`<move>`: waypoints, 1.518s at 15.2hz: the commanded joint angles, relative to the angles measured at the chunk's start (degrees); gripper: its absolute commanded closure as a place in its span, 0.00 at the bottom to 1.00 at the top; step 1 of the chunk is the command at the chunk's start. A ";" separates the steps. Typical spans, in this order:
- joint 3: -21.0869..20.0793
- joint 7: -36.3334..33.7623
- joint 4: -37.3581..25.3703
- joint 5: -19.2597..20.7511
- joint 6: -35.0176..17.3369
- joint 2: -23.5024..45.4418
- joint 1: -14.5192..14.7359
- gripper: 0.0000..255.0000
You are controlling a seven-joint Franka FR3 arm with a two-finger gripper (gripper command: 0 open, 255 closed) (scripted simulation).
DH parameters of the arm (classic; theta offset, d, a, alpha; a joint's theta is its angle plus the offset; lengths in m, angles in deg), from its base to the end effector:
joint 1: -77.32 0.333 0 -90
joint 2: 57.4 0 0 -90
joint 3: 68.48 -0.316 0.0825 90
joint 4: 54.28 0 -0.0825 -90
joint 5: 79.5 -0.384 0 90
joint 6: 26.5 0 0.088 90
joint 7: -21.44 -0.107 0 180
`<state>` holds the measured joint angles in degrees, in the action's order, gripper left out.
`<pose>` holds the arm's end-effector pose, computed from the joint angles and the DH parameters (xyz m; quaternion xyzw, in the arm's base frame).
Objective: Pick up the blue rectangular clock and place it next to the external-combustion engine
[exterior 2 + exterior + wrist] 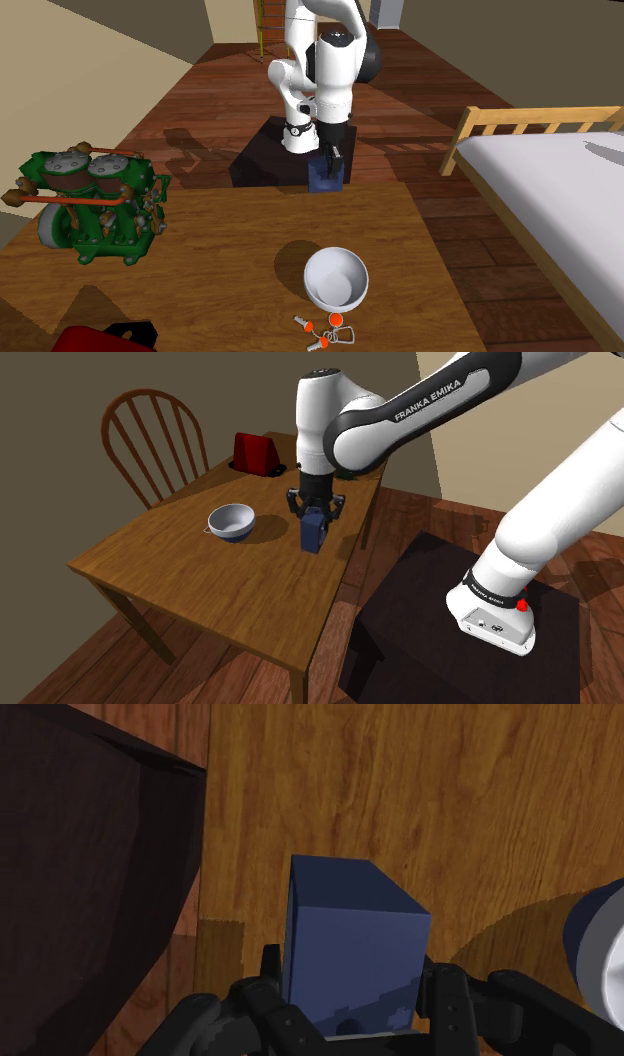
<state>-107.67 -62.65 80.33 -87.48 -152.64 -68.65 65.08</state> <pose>0.4260 0.2252 0.3926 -0.8556 0.5176 -0.0073 0.0011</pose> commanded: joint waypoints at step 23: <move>3.80 2.42 -13.37 -2.29 19.57 -6.96 0.42 1.00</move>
<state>-104.10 -60.38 67.44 -89.62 -133.96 -75.18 65.45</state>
